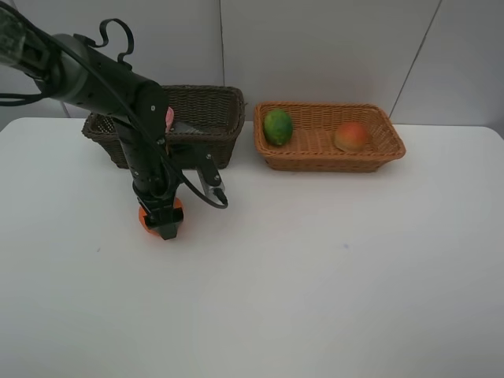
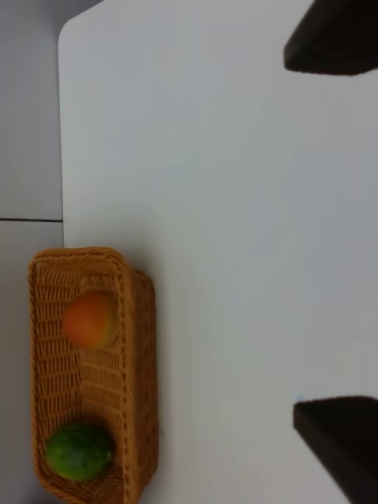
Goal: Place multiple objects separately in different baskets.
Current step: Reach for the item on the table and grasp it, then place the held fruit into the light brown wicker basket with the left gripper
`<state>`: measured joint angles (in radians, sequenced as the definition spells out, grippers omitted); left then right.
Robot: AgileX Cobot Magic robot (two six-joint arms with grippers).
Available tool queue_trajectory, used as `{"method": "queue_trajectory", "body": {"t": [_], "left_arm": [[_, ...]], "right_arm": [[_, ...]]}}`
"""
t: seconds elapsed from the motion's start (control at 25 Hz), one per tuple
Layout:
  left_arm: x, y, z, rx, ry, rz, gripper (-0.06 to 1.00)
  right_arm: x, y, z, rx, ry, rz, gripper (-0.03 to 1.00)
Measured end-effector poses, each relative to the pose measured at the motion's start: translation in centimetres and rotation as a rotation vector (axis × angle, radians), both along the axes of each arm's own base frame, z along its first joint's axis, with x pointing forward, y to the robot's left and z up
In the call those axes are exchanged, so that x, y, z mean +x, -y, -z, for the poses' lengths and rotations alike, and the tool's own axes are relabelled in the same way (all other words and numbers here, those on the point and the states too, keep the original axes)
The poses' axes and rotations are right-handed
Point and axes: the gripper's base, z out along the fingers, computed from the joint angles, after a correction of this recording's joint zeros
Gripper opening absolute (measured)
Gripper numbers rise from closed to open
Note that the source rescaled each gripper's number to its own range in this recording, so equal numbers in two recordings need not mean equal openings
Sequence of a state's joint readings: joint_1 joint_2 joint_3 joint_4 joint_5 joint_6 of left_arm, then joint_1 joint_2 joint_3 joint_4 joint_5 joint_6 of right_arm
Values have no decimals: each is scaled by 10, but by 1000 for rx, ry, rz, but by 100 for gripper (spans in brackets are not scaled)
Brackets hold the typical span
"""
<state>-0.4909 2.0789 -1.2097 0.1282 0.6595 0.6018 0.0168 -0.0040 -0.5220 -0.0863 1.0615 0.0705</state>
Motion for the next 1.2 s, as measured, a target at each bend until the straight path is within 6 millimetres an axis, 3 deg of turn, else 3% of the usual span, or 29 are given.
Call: {"method": "queue_trajectory", "body": {"t": [0.2, 0.36, 1.2], "left_arm": [[0, 0, 0, 0, 1, 1, 99], [0, 0, 0, 1, 2, 2, 90], [-1, -3, 0, 30, -13, 15, 90]], "right_arm": [[0, 0, 0, 0, 0, 0, 88], [0, 0, 0, 0, 0, 0, 88], [0, 0, 0, 0, 0, 0, 88]]}}
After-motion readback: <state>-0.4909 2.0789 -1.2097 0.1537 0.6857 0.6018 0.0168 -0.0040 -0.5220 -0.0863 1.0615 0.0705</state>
